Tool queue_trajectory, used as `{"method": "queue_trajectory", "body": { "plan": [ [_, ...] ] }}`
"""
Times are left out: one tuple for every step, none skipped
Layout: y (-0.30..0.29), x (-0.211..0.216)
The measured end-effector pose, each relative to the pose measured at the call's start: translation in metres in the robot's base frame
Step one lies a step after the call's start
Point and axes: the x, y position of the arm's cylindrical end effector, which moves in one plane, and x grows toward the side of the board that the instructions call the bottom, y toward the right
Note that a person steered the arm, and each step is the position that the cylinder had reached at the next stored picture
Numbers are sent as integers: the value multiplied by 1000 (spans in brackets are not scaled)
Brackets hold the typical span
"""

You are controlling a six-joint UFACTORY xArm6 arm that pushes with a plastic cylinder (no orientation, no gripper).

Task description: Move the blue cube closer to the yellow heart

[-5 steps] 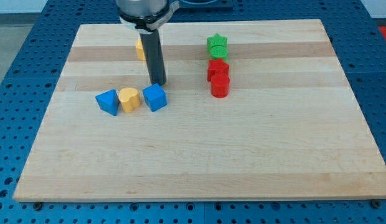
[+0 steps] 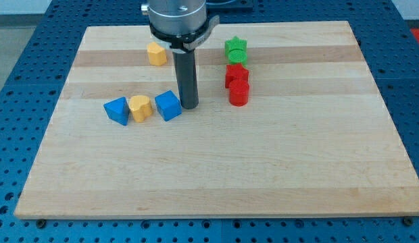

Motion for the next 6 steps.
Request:
{"method": "queue_trajectory", "body": {
  "plan": [
    [0,9],
    [0,10],
    [0,10],
    [-2,12],
    [-6,17],
    [-7,18]
  ]
}}
